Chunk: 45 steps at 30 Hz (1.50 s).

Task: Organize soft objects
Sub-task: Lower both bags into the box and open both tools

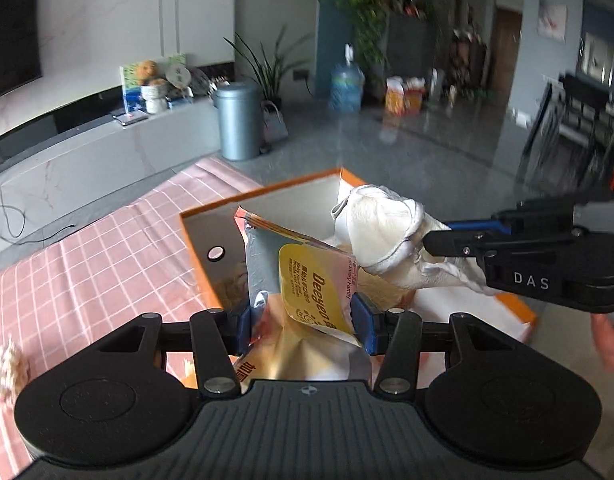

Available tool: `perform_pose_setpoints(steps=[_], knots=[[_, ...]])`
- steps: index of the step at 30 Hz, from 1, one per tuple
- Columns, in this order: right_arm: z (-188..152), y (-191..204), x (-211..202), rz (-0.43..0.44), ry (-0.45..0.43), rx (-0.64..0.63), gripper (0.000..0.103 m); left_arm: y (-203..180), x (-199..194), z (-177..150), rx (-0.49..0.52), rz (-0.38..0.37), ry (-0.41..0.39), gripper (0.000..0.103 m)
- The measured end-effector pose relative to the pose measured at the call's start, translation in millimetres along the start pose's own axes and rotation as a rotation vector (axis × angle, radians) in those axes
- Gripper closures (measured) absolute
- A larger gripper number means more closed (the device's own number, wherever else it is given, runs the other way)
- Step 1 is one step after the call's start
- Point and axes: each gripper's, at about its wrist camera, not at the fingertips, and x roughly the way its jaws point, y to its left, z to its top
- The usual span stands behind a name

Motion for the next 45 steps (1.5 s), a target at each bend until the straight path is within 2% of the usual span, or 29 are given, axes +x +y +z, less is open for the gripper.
perform_pose_setpoints(steps=[8,12,17,21,25,29,31,35,39,43,45], knots=[[2,10,45,0.004,0.087,-0.217,0.093,-9,51,6,0.120,0.022,0.119,0.046],[3,10,66,0.023,0.156,-0.278,0.093,-15,69,6,0.187,0.034,0.169,0.046],[2,8,83,0.064,0.247,-0.289,0.092,-21,90,2,0.264,0.019,0.236,0.046],[-2,5,93,0.091,0.306,-0.271,0.092,-18,100,0,0.250,-0.011,0.275,0.045],[-8,6,98,0.092,0.331,-0.263,0.089,-18,106,-4,0.265,-0.006,0.318,0.043],[-7,8,97,0.090,0.330,-0.261,0.080,-23,109,-8,0.306,0.016,0.317,0.041],[-8,10,95,0.080,0.324,-0.276,0.077,-22,107,-7,0.315,0.018,0.305,0.035],[-6,10,90,0.080,0.317,-0.285,0.069,-25,100,-8,0.356,0.052,0.284,0.035],[-2,14,79,0.065,0.296,-0.292,0.055,-24,89,-3,0.337,0.050,0.270,0.033],[2,20,66,0.039,0.270,-0.305,0.050,-23,72,2,0.325,0.052,0.235,0.033],[5,23,61,0.022,0.256,-0.308,0.044,-23,63,4,0.315,0.056,0.214,0.033]])
